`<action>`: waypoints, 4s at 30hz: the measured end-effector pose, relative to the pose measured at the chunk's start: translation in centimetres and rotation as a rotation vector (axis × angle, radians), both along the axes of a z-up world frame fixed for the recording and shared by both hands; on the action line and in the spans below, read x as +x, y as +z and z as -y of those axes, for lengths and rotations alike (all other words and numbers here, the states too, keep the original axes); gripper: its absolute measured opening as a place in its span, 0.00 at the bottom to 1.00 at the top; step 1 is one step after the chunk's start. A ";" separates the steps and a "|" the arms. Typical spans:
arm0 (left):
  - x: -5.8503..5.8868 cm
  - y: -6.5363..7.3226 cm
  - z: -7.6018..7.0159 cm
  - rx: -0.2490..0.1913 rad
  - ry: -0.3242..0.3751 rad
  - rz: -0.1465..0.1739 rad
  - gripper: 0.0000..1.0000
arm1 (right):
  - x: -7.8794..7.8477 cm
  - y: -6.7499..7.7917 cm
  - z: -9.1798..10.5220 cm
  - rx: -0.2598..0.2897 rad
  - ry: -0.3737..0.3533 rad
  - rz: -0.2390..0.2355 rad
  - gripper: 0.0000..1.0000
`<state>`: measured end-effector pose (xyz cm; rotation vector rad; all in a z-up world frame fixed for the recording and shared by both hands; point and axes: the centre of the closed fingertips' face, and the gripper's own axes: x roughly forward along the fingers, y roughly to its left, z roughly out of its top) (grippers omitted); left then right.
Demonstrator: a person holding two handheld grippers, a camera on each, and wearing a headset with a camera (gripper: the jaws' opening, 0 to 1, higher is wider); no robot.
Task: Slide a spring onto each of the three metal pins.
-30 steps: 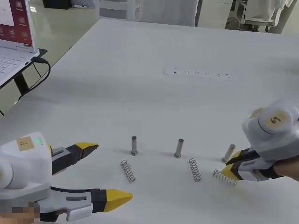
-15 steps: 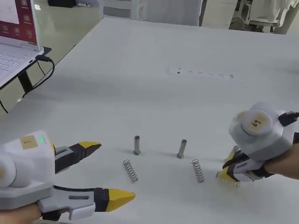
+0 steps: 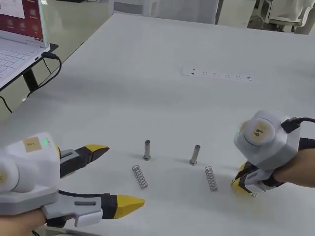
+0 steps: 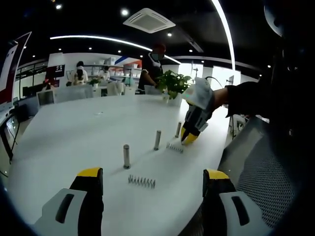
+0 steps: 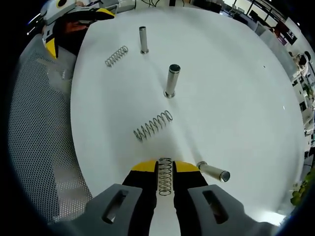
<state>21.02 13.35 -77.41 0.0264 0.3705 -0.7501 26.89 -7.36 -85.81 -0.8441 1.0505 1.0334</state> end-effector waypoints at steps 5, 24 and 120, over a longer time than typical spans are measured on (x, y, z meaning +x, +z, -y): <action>0.0 -0.1 0.1 0.004 -0.005 -0.004 0.80 | 0.0 -0.2 -0.1 -0.015 0.009 -0.009 0.09; -0.1 0.0 0.2 -0.002 -0.011 0.000 0.80 | 0.4 1.7 -0.7 0.020 0.000 0.025 0.09; -0.3 -0.5 0.2 0.019 -0.019 -0.015 0.80 | 4.8 9.9 2.5 0.611 -0.413 0.309 0.08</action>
